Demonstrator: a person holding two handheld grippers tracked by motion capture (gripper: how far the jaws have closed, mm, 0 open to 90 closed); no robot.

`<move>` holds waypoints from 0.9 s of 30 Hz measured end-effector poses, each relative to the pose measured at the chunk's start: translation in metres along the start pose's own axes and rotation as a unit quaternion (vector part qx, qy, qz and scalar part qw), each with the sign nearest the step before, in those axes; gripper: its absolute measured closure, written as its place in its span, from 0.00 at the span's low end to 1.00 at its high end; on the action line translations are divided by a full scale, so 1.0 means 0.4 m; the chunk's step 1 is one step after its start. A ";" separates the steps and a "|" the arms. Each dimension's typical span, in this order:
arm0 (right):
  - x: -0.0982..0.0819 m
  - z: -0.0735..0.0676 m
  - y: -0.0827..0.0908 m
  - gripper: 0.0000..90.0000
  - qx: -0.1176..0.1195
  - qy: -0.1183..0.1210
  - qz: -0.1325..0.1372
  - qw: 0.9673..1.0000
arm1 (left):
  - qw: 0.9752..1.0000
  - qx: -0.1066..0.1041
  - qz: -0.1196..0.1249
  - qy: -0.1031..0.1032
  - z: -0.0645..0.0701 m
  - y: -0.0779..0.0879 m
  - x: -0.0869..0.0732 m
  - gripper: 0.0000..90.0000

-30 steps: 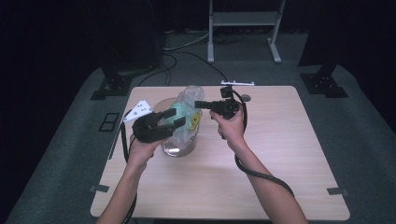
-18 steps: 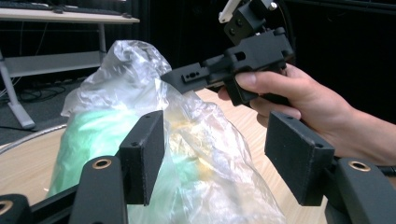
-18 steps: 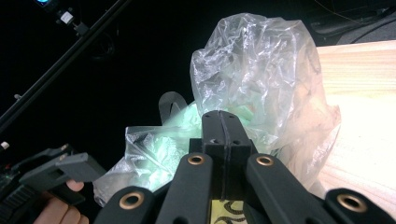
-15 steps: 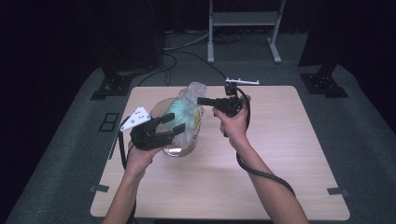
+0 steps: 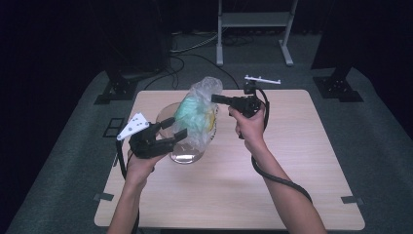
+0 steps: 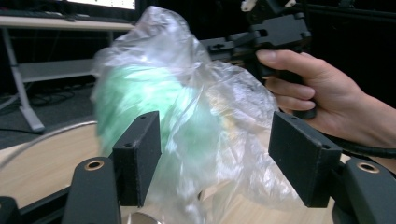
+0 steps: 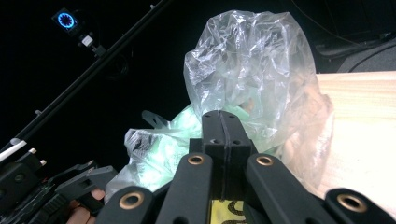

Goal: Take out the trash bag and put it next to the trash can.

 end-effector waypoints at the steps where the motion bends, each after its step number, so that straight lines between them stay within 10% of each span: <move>1: 0.003 -0.001 0.005 1.00 0.001 0.000 0.002 1.000 | 1.000 0.001 0.001 0.001 -0.002 0.002 0.000 0.36; 27: 0.049 -0.001 0.139 1.00 0.011 0.004 0.041 0.999 | 1.000 0.003 -0.011 -0.001 -0.002 -0.008 -0.023 0.31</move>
Point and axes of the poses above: each handheld gripper's, and its own axes: y roughly backward along the jaws, x roughly out of its top, z roughly to its right, the point moved 4 cm from there along -y, roughly forward along the jaws, and after that the axes turned 9 degrees about -y, right-handed, at the moved point
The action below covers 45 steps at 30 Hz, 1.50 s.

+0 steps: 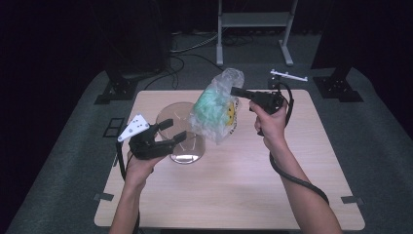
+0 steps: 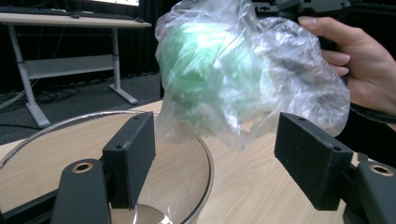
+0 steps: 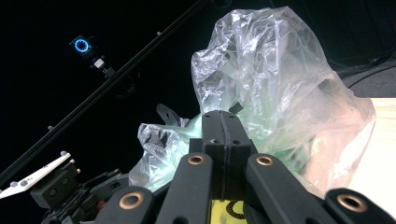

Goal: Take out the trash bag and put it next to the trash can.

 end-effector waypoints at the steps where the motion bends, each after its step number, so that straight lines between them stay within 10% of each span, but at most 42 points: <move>1: 0.001 0.001 0.006 1.00 0.000 -0.001 0.002 1.000 | 1.000 0.000 -0.001 0.000 0.000 -0.001 -0.001 0.31; 29: 0.000 0.094 0.128 1.00 -0.022 -0.022 0.031 0.999 | 1.000 -0.004 -0.018 -0.006 0.004 -0.014 -0.015 0.29; 45: -0.077 0.226 0.069 1.00 -0.066 -0.066 0.000 0.996 | 1.000 -0.004 -0.018 -0.004 0.003 -0.012 -0.015 0.29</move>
Point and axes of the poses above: each handheld gripper's, and its own axes: y roughly backward along the jaws, x roughly out of its top, z roughly to its right, the point moved 4 cm from there along -y, roughly forward along the jaws, and after that the axes turned 9 degrees about -y, right-handed, at the moved point
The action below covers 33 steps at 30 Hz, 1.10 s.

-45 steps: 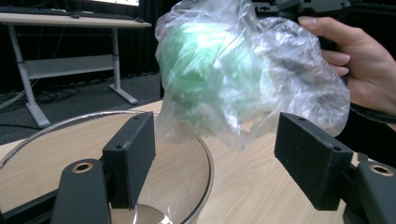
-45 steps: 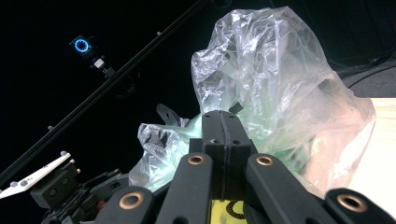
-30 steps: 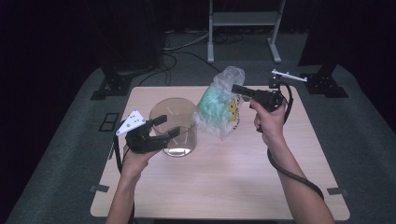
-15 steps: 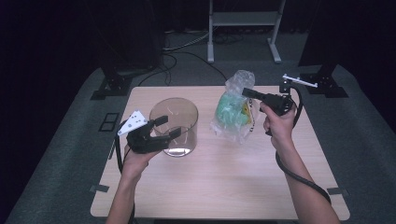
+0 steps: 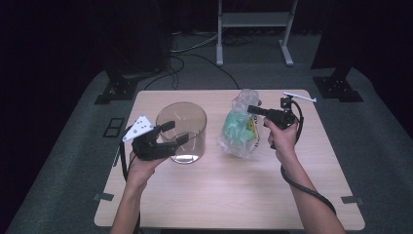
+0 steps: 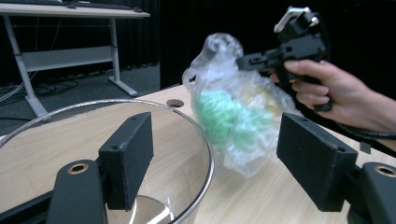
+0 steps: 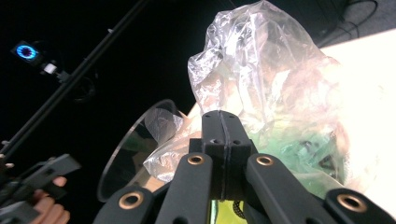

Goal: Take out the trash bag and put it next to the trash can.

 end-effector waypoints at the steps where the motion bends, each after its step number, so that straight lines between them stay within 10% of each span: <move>1: -0.005 0.007 -0.007 1.00 -0.003 -0.003 -0.003 1.000 | 1.000 0.000 0.001 0.001 0.000 0.001 0.000 0.28; 15: -0.045 0.077 -0.072 1.00 -0.031 -0.017 -0.030 0.999 | 1.000 -0.001 0.001 0.002 -0.003 -0.006 -0.003 0.28; 19: -0.047 0.089 -0.078 0.85 -0.032 -0.017 -0.032 0.999 | 1.000 -0.002 -0.004 0.004 -0.006 -0.008 -0.010 0.28; 33: -0.017 0.050 -0.003 0.58 -0.086 0.071 -0.003 0.994 | 1.000 0.002 -0.004 0.006 -0.007 -0.004 -0.010 0.26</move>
Point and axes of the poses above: each handheld gripper's, and its own axes: y roughly backward along the jaws, x roughly out of its top, z roughly to its right, the point moved 4 cm from there along -y, roughly forward along the jaws, and after that the axes turned 9 degrees about -y, right-handed, at the moved point
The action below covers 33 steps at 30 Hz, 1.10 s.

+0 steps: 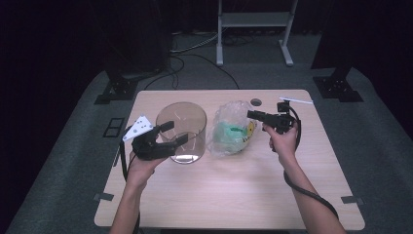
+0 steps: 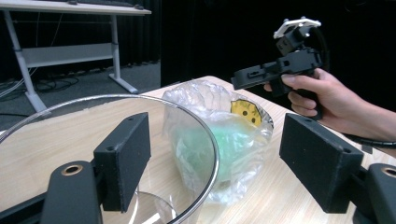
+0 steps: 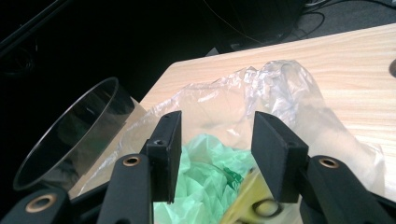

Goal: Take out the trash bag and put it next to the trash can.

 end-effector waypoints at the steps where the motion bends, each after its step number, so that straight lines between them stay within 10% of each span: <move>1: -0.002 0.002 0.005 0.57 -0.004 0.005 -0.001 1.000 | 1.000 0.000 0.000 0.000 0.000 0.000 0.000 0.26; 33: -0.131 0.071 0.150 0.48 -0.055 0.075 -0.013 0.996 | 1.000 -0.003 -0.015 -0.001 0.013 -0.007 -0.013 0.23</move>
Point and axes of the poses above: each handheld gripper's, and its own axes: y roughly backward along the jaws, x roughly out of its top, z roughly to its right, the point moved 4 cm from there along -y, roughly forward along the jaws, and after that the axes turned 9 degrees about -y, right-handed, at the moved point
